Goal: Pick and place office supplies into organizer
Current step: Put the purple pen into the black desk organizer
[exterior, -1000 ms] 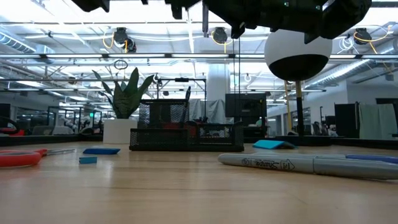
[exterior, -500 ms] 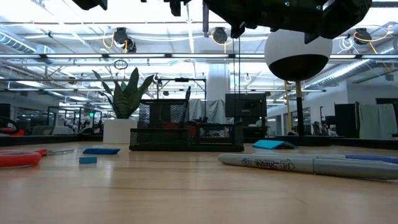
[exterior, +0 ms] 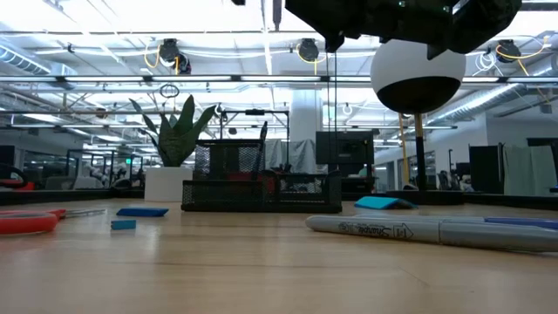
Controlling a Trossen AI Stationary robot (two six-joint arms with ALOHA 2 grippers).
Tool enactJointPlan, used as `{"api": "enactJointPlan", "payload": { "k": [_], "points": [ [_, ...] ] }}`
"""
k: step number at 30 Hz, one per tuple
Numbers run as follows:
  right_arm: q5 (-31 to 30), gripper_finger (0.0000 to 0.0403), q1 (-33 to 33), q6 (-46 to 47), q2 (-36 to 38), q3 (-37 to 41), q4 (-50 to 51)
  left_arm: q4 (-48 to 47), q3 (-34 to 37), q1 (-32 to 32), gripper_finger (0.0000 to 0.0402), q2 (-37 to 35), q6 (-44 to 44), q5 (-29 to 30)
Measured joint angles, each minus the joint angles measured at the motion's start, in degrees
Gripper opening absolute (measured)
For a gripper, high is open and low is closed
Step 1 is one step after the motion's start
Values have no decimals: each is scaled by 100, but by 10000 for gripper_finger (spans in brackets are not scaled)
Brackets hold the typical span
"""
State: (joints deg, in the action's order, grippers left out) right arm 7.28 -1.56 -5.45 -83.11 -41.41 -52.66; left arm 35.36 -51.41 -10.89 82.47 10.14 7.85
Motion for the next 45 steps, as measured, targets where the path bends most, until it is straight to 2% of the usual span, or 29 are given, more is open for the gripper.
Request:
{"api": "enactJointPlan", "payload": {
  "k": [5, 9, 12, 20, 25, 32, 36, 41, 45],
  "points": [
    [-11, 125, -49, -668, 127, 5, 469, -314, 8, -132, 38, -246, -322, 167],
    [-290, 131, -323, -1735, 239, 1, 630, -492, 14, -184, 38, -380, -710, 128],
    [-907, 134, -677, -2880, 266, 0, 656, -785, 22, -176, 38, -424, -948, 127],
    [-3355, 134, -1727, -7038, 228, 1, 623, -864, 21, -78, 38, -443, -1716, 138],
    [-3966, 131, -2023, -8941, 229, 0, 500, -787, 21, 103, 38, -445, -2510, -147],
    [-4053, 131, -2195, -11852, 128, 0, 342, -141, 30, 233, 38, -208, -3660, -690],
    [-3996, 130, -2236, -13102, -177, 0, -73, 26, 21, 270, 38, -123, -4010, -753],
    [-3838, 130, -2229, -13953, -510, 0, -581, 67, 21, 287, 38, 30, -4202, -743],
    [-3518, 130, -2229, -13993, -560, 0, -594, 72, 23, 288, 38, 167, -4222, -661]
  ]
}}
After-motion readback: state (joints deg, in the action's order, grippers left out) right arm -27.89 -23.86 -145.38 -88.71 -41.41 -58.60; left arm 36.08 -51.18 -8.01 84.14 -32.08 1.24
